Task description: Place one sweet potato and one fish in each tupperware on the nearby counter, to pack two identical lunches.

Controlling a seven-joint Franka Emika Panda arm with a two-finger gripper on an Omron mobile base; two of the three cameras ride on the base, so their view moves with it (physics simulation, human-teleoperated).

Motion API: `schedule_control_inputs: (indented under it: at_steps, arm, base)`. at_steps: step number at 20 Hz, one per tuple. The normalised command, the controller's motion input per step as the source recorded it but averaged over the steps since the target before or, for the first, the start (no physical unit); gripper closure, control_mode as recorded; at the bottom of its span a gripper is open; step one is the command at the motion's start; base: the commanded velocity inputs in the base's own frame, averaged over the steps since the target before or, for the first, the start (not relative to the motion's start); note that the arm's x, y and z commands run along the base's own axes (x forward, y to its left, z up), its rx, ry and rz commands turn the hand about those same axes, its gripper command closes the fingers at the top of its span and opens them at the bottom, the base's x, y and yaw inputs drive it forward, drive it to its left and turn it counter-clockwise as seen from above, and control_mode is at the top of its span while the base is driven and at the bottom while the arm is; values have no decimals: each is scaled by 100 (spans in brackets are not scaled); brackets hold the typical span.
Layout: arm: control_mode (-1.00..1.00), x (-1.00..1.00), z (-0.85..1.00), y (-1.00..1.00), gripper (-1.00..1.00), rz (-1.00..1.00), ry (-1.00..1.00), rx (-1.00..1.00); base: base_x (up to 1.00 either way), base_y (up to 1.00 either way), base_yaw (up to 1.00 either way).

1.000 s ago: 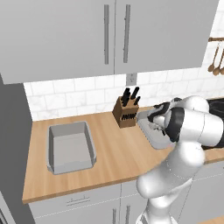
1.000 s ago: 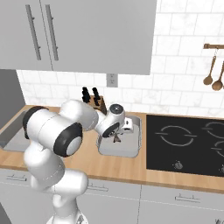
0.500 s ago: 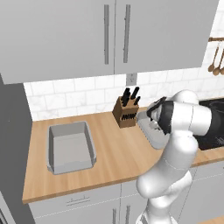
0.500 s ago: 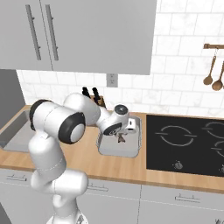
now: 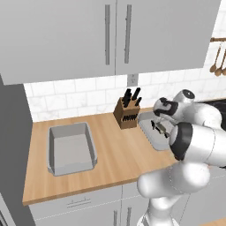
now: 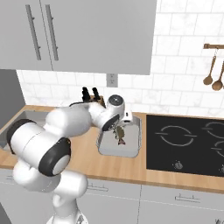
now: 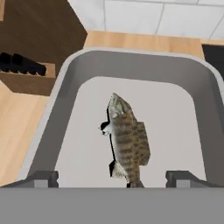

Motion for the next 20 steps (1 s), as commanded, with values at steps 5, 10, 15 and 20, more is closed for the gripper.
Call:
schedule_control_inputs:
  at_steps: [5, 10, 15, 20]
  arm:
    - [-100, -91, 39, 60, -100, 0, -7, -9]
    - [-100, -96, 27, 63, -100, 0, -19, -6]
    - [-100, -85, 51, 61, -100, 0, -22, -3]
    - [-100, -79, 58, 62, -100, 0, -17, -3]
  base:
    - [0, 0, 0]
    - [0, 0, 0]
    - [0, 0, 0]
    - [0, 0, 0]
